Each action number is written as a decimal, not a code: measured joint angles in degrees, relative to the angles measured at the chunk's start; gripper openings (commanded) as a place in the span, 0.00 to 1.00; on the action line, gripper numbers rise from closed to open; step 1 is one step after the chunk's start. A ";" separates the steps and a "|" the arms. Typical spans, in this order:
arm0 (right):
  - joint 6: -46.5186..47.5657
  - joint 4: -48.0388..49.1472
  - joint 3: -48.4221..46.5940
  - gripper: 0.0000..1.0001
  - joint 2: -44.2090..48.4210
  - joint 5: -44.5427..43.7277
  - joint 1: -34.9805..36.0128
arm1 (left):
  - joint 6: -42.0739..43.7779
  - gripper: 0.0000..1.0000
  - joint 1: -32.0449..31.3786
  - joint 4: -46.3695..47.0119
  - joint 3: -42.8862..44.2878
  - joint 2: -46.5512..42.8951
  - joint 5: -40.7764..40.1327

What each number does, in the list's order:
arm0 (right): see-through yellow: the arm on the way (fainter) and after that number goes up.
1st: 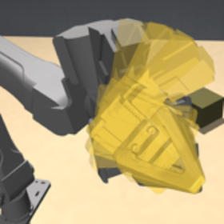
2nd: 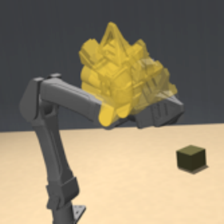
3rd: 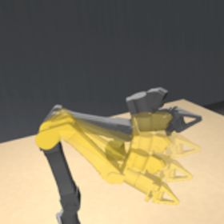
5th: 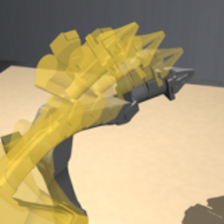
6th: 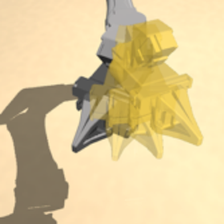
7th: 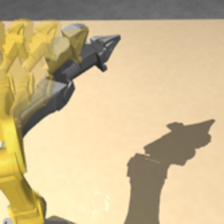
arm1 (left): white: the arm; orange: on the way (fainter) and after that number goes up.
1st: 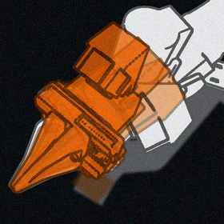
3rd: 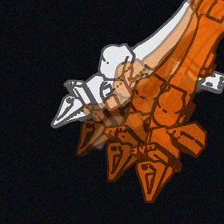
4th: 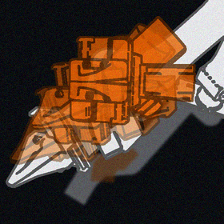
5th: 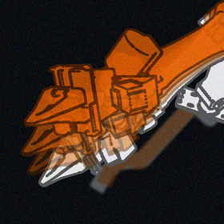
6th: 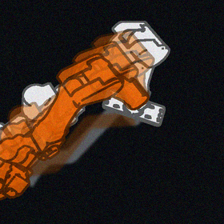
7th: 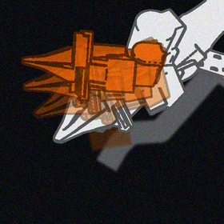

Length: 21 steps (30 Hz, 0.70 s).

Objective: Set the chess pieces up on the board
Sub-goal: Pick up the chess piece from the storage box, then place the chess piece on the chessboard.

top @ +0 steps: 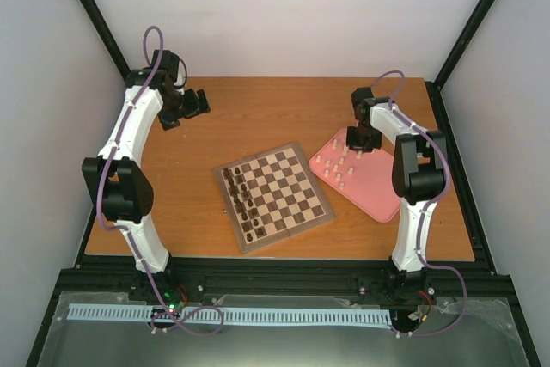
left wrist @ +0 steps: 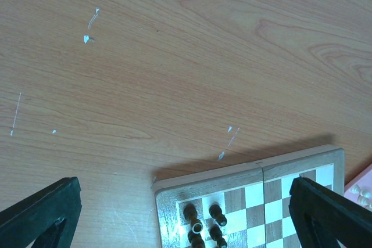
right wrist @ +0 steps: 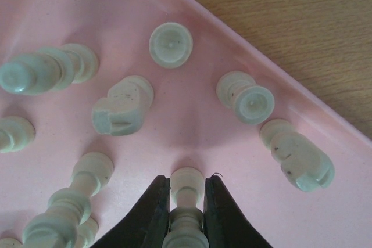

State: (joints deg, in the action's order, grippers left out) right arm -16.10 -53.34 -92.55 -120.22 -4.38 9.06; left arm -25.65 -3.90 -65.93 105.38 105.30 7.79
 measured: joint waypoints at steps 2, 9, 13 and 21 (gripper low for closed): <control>0.13 -0.07 0.00 0.03 0.00 -0.02 -0.04 | 0.00 1.00 0.00 -0.13 0.00 0.02 -0.13; -0.22 -1.95 0.00 0.03 1.62 -0.09 -0.04 | 0.02 1.00 -0.02 -0.15 0.00 0.02 -0.33; -0.76 -4.35 -0.24 0.03 6.84 -0.22 -0.04 | 0.00 1.00 -0.02 -0.15 0.00 0.02 -0.31; -0.61 -10.03 -7.13 0.03 15.76 -2.49 2.36 | 0.00 1.00 -0.02 -0.15 0.00 0.02 -0.17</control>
State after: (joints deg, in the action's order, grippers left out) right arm -16.71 -63.37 -99.68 -104.47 -6.87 11.42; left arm -25.65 -3.92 -66.08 105.38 105.32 7.62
